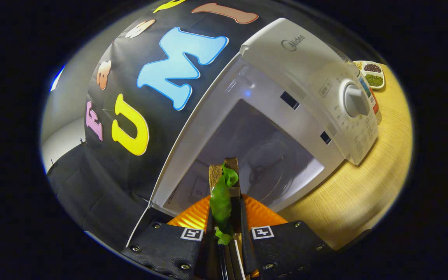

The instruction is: Open the microwave, put the food inside, and close the microwave door.

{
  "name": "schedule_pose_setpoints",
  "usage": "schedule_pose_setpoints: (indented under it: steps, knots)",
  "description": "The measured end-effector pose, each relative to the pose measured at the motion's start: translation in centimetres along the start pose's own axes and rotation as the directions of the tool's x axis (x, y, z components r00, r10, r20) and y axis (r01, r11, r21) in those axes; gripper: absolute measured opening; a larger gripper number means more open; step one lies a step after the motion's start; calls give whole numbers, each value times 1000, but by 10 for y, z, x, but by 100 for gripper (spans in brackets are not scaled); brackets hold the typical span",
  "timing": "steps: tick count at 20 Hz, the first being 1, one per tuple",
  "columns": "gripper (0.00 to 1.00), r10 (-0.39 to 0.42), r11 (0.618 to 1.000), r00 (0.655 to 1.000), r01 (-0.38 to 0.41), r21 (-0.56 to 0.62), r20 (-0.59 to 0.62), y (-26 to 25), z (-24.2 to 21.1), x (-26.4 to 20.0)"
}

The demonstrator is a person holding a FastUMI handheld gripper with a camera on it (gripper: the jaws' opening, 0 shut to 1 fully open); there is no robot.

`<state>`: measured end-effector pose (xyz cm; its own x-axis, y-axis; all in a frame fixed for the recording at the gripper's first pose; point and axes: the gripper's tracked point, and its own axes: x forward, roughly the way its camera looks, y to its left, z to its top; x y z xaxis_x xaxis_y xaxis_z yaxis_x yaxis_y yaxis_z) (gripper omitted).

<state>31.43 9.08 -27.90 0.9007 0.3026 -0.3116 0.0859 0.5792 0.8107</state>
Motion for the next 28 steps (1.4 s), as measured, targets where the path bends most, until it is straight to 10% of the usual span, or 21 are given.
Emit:
schedule_pose_setpoints:
  steps: [11,17,28]
  knots:
    - [36,-125,989,988,131,-64,91,-35,-5,55]
    - [97,-223,947,972,234,-218,73,-54,-8,38]
    - [97,-198,881,972,232,-412,126,-22,19,-79]
